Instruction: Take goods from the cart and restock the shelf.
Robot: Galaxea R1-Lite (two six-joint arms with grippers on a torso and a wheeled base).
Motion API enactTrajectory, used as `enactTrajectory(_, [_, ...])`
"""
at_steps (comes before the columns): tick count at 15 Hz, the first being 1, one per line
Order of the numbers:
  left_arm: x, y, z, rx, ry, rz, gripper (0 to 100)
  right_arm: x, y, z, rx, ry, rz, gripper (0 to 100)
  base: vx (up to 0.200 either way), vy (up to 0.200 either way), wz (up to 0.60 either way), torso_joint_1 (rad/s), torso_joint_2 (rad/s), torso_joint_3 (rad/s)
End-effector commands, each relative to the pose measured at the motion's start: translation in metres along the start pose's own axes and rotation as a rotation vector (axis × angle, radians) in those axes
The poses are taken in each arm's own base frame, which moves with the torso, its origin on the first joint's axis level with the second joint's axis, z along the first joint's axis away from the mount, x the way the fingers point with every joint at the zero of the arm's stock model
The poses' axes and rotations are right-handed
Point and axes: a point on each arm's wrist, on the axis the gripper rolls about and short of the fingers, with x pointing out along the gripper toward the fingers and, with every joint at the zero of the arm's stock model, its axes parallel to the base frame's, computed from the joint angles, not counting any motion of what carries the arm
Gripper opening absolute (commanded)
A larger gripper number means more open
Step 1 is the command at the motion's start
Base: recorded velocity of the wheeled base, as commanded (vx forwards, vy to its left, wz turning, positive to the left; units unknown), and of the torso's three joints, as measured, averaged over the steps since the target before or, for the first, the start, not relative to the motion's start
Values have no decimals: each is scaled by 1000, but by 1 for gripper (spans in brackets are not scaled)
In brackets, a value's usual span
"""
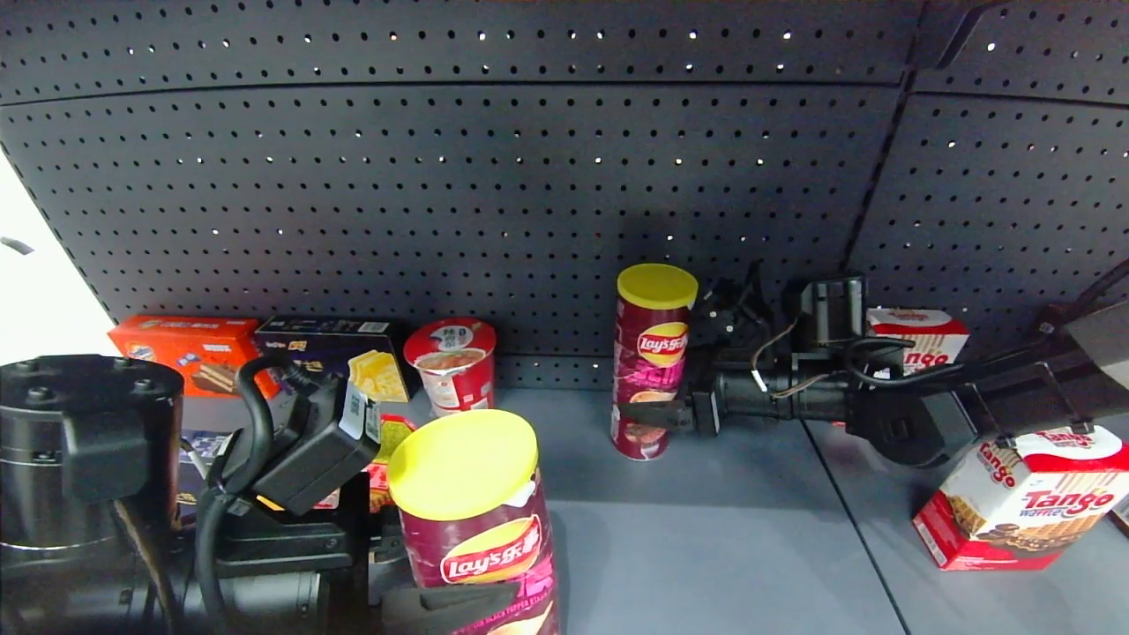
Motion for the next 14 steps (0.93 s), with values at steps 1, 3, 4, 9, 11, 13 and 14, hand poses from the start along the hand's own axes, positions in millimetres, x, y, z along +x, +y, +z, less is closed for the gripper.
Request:
enactTrajectory(1, [1, 0, -1, -3, 6, 0, 0, 6, -5, -6, 8, 10, -1, 100, 0, 0, 0, 0, 0, 0])
enactTrajectory(3, [1, 0, -1, -3, 6, 0, 0, 13, -9, -8, 7, 8, 2, 100, 0, 0, 0, 0, 0, 0])
enactTrajectory(4, [1, 0, -1, -3, 6, 0, 0, 16, -10, -10, -1, -7, 32, 0, 0, 0, 0, 0, 0, 0])
enactTrajectory(9, [1, 0, 1, 0, -2, -2, 0, 10, -6, -2, -15, -25, 29, 0, 0, 0, 0, 0, 0, 0])
enactTrajectory(11, [0, 1, 4, 4, -11, 0, 0, 6, -4, 2, -22, -33, 27, 0, 0, 0, 0, 0, 0, 0])
enactTrajectory(13, [0, 1, 7, 8, -20, 3, 0, -1, 2, 7, -26, -36, 23, 0, 0, 0, 0, 0, 0, 0])
enactTrajectory(14, [-1, 1, 8, 9, -23, 3, 0, -5, 5, 9, -28, -37, 18, 0, 0, 0, 0, 0, 0, 0])
